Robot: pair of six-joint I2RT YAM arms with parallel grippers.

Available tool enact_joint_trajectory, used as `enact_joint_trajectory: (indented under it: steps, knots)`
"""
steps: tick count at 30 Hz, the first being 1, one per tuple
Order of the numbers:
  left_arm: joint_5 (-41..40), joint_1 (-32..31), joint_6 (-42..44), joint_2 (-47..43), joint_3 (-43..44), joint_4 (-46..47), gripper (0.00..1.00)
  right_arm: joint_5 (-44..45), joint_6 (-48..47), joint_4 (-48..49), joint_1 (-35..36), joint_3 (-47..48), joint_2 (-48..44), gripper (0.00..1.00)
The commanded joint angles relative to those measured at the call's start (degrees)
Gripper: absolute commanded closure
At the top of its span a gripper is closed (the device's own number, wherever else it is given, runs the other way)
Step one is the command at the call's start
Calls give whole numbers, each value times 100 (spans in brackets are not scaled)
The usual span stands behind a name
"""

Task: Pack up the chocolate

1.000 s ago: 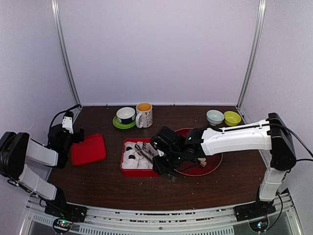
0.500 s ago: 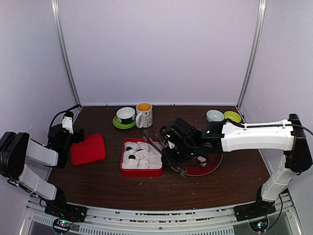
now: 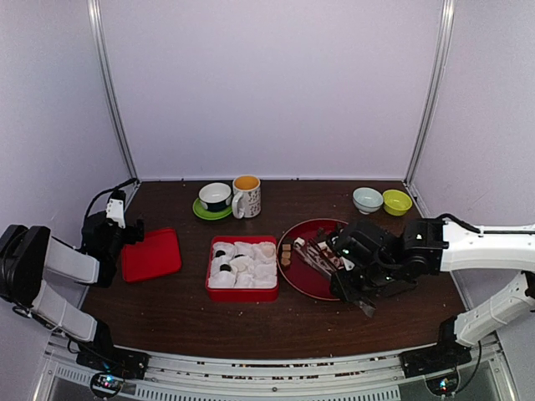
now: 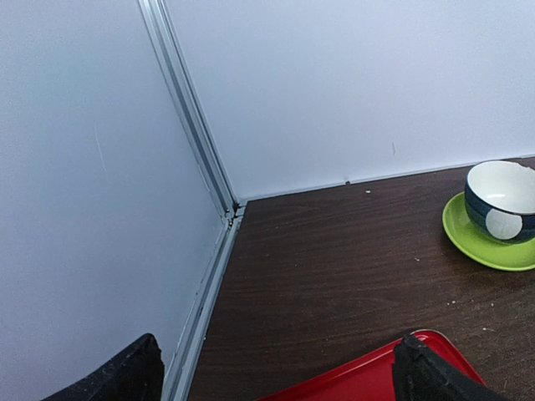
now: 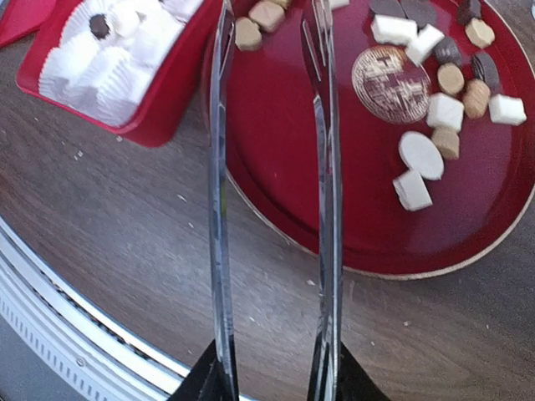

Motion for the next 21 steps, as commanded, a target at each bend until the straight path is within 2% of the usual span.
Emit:
enact_joint_trajectory:
  steps: [1,12,21]
  knots:
    - [69,36,-21,33,-24,379,2,17,327,-647,-84,-476,-650,64]
    - [70,36,-21,31,-29,378,2,6,899,-1351,-218,-1499,-2046,59]
    - [70,36,-25,33,-25,379,2,-25,1013,-1396,-351,-1744,-2243,57]
